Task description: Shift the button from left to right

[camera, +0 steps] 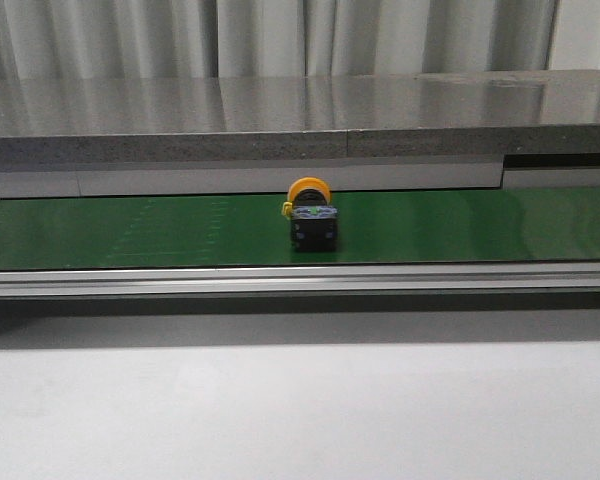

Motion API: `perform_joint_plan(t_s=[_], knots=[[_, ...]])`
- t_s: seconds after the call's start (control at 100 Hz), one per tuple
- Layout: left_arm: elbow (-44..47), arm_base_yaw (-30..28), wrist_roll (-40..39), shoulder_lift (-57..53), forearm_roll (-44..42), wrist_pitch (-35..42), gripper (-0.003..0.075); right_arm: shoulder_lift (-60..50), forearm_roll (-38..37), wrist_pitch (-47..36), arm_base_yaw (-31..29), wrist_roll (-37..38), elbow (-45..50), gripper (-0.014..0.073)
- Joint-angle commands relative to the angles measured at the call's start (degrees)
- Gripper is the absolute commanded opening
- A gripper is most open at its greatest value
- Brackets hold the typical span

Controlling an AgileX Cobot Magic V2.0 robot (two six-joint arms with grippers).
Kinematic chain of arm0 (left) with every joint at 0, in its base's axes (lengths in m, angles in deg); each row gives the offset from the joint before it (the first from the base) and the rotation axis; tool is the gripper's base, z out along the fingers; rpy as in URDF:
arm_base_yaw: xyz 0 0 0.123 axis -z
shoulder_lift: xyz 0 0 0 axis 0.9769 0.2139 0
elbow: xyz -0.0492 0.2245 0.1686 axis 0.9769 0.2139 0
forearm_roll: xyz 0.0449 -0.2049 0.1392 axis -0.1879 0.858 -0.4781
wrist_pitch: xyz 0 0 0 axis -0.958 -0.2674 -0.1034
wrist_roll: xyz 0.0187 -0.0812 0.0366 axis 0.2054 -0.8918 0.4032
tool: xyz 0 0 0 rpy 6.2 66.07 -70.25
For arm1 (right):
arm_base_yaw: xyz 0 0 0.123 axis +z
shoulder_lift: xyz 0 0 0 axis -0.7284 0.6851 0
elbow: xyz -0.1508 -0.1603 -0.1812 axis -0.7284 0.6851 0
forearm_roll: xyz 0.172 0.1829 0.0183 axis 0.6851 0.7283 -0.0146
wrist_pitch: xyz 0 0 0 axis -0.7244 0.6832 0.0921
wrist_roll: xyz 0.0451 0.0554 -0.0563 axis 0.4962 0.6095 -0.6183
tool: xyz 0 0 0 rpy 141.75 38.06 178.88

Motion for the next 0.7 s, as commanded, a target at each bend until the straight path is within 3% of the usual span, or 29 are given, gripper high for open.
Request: perform_joint_plan(t_s=[0.0,0.22,0.29,0.39,0.58,0.65,0.69], knots=[[-1.5,0.6,-0.1,0.5,0.3,4.2,-0.0019,2.4,0.5,-3.3,0.1,-0.2,-3.4,-0.0067],[-1.5,0.6,-0.1,0.5,0.3,4.2,-0.0019,4.3,0.5,-1.8,0.1,-0.2,-3.5,-0.0060],[-1.5,0.6,-0.1,0.5,0.3,4.2,-0.0019,4.3,0.5,-0.4,0.1,-0.2,-3.5,-0.0010],[-1.5,0.6,-0.1,0.5,0.3,4.2,-0.0019,4.3,0.5,1.7,0.1,-0.2,-3.5,0.0136],[-1.5,0.6,-0.1,0.5,0.3,4.2,-0.0019,4.3,0.5,4.9,0.1,-0.2,-3.4,0.0566],[-1.5,0.6,-0.1,0.5,0.3,4.2,-0.0019,4.3,0.5,4.8,0.1,-0.2,-3.4,0.0656],[-1.5,0.6,-0.1,0.5,0.3,4.2,-0.0019,4.3,0.5,4.6,0.1,-0.2,-3.4,0.0664]])
